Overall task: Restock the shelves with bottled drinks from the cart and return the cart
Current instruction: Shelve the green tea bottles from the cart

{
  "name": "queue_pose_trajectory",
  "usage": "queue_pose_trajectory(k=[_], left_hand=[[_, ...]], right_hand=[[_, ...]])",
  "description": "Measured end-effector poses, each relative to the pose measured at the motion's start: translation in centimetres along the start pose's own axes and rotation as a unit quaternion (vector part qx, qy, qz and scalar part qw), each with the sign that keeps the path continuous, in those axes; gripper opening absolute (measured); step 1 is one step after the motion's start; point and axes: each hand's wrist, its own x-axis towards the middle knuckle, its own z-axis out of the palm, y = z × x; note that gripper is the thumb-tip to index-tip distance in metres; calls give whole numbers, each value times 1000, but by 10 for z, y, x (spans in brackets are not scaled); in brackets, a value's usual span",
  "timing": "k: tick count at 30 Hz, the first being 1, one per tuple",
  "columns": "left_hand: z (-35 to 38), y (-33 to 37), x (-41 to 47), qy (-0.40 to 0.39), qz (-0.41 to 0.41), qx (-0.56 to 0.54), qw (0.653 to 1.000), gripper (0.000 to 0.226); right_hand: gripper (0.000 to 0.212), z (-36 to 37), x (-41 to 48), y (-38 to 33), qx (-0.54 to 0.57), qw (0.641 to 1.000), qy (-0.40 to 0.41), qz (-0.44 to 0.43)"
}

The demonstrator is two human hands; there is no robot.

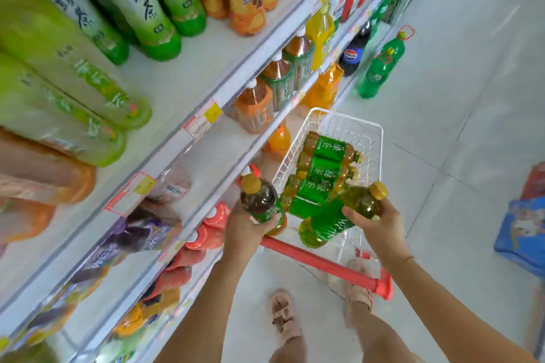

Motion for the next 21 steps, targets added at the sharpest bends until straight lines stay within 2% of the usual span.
queue_pose_trajectory(k=[3, 6, 9, 13, 15, 17, 19, 21], left_hand=[[4, -6, -9, -46, 25, -5, 999, 72], [5, -11, -23, -54, 56, 20, 997, 60], [2, -15, -37, -65, 71, 26, 995, 69], [-9, -17, -65, -96, 100, 20, 990, 65], [-11, -19, -83, -74, 104, -1, 992, 59], [-8, -22, -97, -29, 100, -49, 993, 55], [-2, -24, -108, -4, 103, -89, 991, 52], [8, -37, -115, 4, 110, -102, 989, 49]], right_hand=[[34, -6, -39, 12, 6, 999, 50, 7], [33, -10, -64, 21, -8, 995, 102, 6], [33, -16, -83, 31, -9, 993, 116, 3], [35, -21, -108, 55, -4, 991, 135, 10], [38, -20, -123, 71, -9, 990, 140, 17], [31, -20, -141, 81, -1, 991, 133, 5], [26, -21, -154, 92, 53, 991, 121, -17], [22, -24, -159, 106, 131, 984, 117, 1]])
